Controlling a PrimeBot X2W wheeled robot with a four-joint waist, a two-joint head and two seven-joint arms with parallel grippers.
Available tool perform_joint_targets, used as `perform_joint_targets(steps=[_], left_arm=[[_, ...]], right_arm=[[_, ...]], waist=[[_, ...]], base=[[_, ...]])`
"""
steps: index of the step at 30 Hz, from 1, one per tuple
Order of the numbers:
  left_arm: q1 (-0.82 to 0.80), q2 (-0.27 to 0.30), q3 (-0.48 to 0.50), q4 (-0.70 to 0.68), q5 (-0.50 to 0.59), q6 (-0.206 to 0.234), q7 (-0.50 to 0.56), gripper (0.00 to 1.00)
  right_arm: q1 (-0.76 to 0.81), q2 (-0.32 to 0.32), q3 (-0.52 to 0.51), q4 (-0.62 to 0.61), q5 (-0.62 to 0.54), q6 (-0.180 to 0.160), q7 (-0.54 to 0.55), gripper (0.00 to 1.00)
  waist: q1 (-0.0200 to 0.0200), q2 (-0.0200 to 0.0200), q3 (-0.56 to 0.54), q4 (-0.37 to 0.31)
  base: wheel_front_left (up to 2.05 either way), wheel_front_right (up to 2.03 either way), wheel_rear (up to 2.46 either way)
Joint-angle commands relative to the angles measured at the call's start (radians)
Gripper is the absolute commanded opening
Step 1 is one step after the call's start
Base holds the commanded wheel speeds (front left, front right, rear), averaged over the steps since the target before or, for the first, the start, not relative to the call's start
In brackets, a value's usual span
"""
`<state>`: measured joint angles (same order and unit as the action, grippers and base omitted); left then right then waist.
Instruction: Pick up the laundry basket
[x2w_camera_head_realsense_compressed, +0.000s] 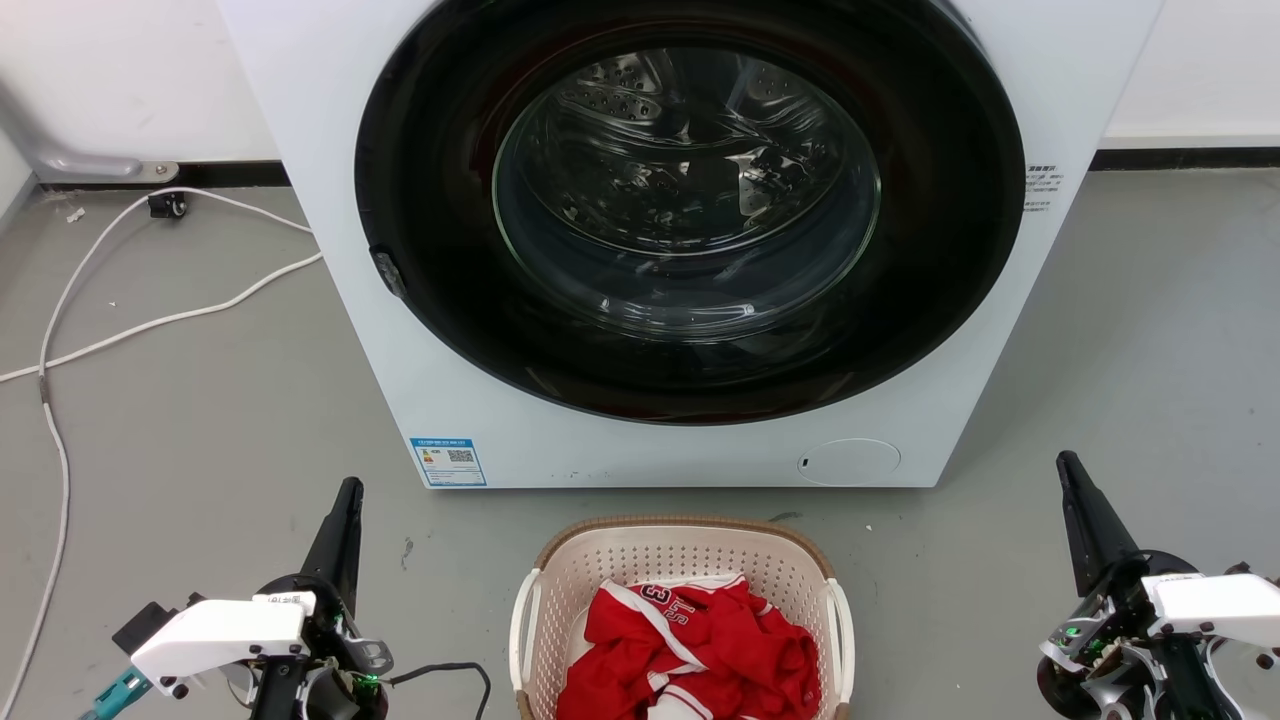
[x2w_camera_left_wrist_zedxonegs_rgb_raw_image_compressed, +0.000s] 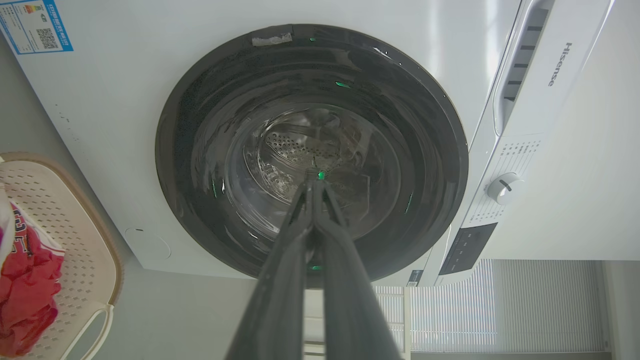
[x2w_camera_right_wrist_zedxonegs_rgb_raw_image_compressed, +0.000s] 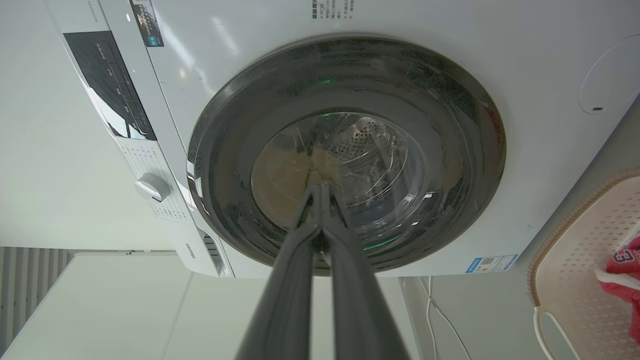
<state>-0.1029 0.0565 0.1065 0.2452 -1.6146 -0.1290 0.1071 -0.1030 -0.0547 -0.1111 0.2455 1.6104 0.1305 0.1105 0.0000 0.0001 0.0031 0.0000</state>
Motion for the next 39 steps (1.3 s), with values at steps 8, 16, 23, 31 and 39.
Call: perform_joint_targets(steps=[8, 16, 23, 31, 39], left_arm=[[-0.010, -0.002, 0.004, 0.001, 0.003, -0.003, 0.004, 0.00], [-0.010, -0.002, 0.005, 0.001, 0.004, -0.003, 0.003, 0.00], [-0.010, -0.002, 0.005, 0.001, 0.005, -0.003, 0.003, 0.00], [-0.010, -0.003, 0.006, 0.001, 0.005, -0.003, 0.004, 0.00], [-0.010, -0.003, 0.007, 0.001, 0.006, -0.003, 0.005, 0.00]], right_arm=[[-0.012, 0.004, -0.002, 0.001, -0.001, 0.000, 0.002, 0.00], [-0.012, 0.004, -0.002, 0.001, -0.001, 0.000, 0.003, 0.00], [-0.012, 0.005, -0.003, 0.001, -0.002, 0.000, 0.003, 0.00], [-0.012, 0.005, -0.003, 0.001, -0.002, 0.000, 0.003, 0.00], [-0.012, 0.005, -0.003, 0.001, -0.002, 0.000, 0.003, 0.00]], waist=[[0.0000, -0.0001, 0.000, 0.000], [0.0000, -0.0001, 0.000, 0.000], [0.0000, -0.0001, 0.000, 0.000], [0.0000, -0.0001, 0.000, 0.000], [0.0000, -0.0001, 0.000, 0.000]], base=[[0.00, 0.00, 0.00], [0.00, 0.00, 0.00], [0.00, 0.00, 0.00], [0.00, 0.00, 0.00], [0.00, 0.00, 0.00]])
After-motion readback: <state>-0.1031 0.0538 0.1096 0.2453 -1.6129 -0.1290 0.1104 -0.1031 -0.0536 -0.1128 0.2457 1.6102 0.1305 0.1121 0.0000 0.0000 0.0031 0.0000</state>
